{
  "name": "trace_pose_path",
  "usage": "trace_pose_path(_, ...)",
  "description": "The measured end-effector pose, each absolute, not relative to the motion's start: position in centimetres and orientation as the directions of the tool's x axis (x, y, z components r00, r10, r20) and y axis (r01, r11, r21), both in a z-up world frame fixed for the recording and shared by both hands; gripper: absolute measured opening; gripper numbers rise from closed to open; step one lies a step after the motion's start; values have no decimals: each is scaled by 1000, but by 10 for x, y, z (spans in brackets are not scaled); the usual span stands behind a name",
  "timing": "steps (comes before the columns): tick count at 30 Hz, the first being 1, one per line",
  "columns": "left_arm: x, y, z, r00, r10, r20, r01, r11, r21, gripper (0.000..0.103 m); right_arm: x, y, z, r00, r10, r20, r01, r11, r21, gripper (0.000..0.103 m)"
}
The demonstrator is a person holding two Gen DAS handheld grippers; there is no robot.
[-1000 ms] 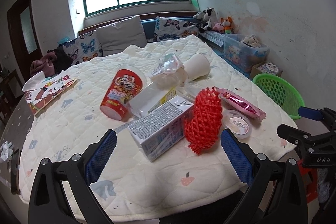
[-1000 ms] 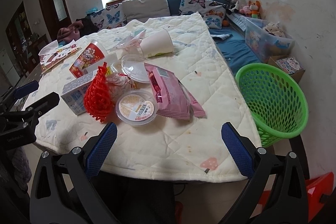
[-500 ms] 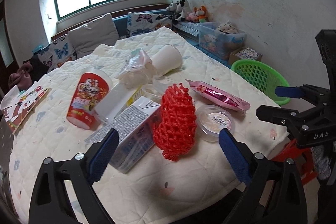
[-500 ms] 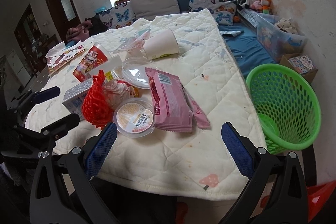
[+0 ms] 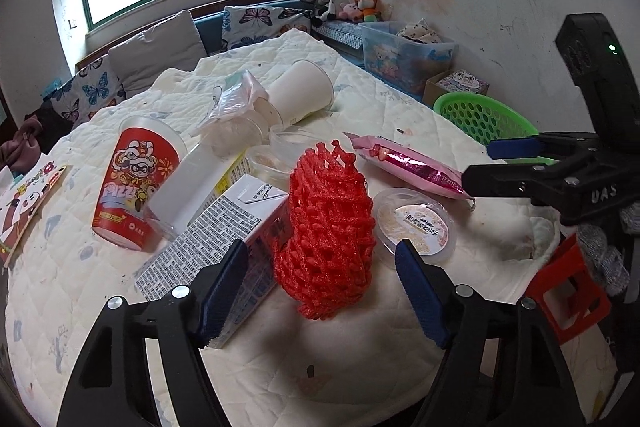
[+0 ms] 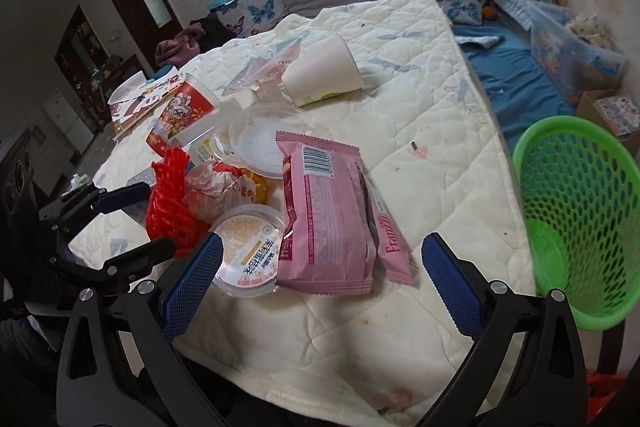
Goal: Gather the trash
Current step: 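Grasp the red net sleeve with the left tool while the right tool grasps the pink wrapper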
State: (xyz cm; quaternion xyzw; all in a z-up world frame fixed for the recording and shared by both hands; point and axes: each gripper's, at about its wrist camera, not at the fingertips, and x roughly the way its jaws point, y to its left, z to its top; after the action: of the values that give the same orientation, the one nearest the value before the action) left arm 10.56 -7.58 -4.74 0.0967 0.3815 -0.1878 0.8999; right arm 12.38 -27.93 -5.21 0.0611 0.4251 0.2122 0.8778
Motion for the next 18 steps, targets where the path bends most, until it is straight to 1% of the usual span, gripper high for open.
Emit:
trace_pose_path(8, 108, -75, -52, 613, -290, -735, 435, 900, 8, 73, 154, -282, -68, 455, 513, -728, -331, 856, 397, 94)
trace_pose_path(12, 112, -76, -55, 605, -286, -743, 435, 900, 7, 73, 168, -282, -77, 424, 529, -735, -328, 846, 420, 91)
trace_pose_path(16, 117, -75, -57, 600, -285, -748, 432, 902, 3, 73, 176, -283, -86, 390, 548, -740, -315, 835, 452, 85)
trace_pose_path(18, 118, -75, -58, 600, -284, -748, 432, 902, 4, 73, 177, -281, -89, 380, 548, -745, -319, 834, 451, 79)
